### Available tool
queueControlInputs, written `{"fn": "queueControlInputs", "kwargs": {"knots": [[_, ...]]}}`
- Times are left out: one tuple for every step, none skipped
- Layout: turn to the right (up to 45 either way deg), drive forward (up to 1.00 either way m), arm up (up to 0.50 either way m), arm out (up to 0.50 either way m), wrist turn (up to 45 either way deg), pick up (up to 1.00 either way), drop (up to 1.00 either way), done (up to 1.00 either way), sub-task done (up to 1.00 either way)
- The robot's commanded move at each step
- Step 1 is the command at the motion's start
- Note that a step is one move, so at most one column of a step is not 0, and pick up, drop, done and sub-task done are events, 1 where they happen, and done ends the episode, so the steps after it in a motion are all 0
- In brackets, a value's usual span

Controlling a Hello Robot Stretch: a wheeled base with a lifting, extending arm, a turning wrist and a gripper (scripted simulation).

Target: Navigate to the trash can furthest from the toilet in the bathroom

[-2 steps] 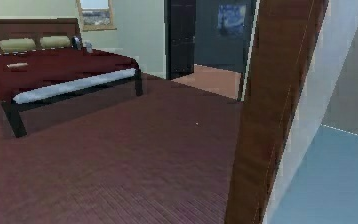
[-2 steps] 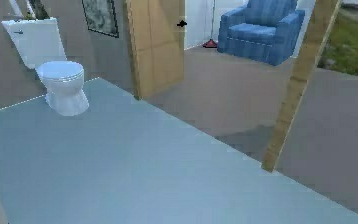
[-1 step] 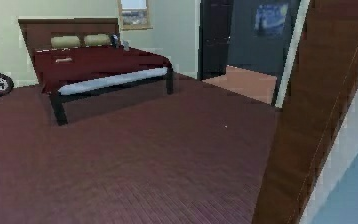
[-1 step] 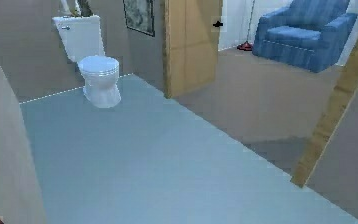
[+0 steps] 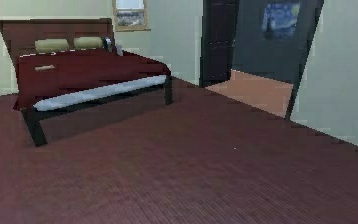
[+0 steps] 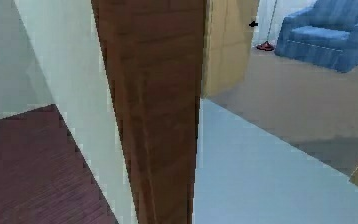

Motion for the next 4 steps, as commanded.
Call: {"fn": "queueControlInputs", "kwargs": {"knots": [[6.0, 0.00, 0.00, 0.00, 0.0, 0.00, 0.00, 0.00, 0.00], [0.0, 1.00, 0.00, 0.00, 0.0, 0.00, 0.00, 0.00, 0.00], [0.0, 0.90, 0.00, 0.00, 0.0, 0.00, 0.00, 0.00, 0.00], [-21.0, 0.00, 0.00, 0.00, 0.0, 0.00, 0.00, 0.00, 0.00]]}}
